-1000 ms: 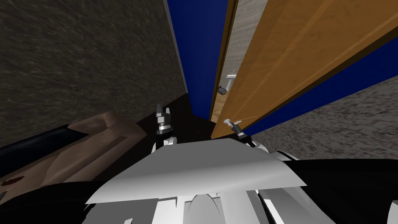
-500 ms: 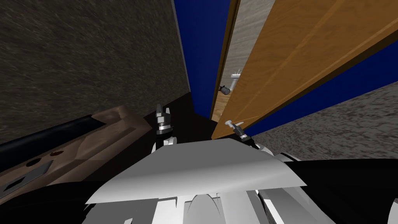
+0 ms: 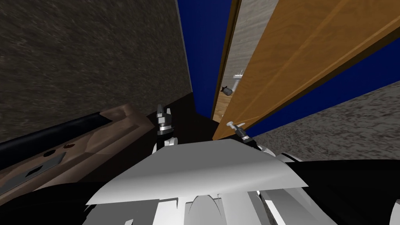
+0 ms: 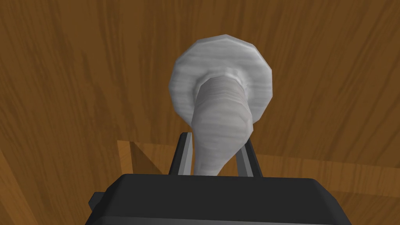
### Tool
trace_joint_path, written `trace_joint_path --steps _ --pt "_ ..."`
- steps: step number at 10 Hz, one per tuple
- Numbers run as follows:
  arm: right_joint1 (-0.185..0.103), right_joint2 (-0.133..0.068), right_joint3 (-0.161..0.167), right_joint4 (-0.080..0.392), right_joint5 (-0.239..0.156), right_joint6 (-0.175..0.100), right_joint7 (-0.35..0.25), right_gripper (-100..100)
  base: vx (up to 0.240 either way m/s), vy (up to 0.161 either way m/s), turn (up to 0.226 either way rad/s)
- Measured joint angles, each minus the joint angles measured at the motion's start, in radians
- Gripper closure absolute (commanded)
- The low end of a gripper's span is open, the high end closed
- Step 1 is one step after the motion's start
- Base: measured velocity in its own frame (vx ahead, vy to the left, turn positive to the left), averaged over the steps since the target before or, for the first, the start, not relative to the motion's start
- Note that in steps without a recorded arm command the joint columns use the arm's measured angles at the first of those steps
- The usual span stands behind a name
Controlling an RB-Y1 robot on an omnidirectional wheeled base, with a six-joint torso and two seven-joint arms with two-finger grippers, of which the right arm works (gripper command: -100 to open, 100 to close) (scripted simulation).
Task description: Pull the door open
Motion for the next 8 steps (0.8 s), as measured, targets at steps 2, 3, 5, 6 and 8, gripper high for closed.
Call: trace_joint_path --steps 2,3,5,6,8 --pt "-0.001 -0.002 0.004 0.004 -0.004 -0.010 0.000 100 -0.208 -0.111 0.182" --pt "-0.006 0.000 0.008 0.021 -0.006 -0.022 0.000 100 -0.194 -0.097 0.201" --pt "-0.008 -0.001 0.015 0.046 -0.009 -0.043 -0.003 100 -0.179 -0.092 0.146" --pt "-0.009 0.000 0.019 0.053 -0.010 -0.049 -0.003 100 -0.210 -0.102 0.230" --pt "0.008 -0.008 0.021 0.028 -0.018 -0.044 0.000 100 -0.195 -0.097 0.173"
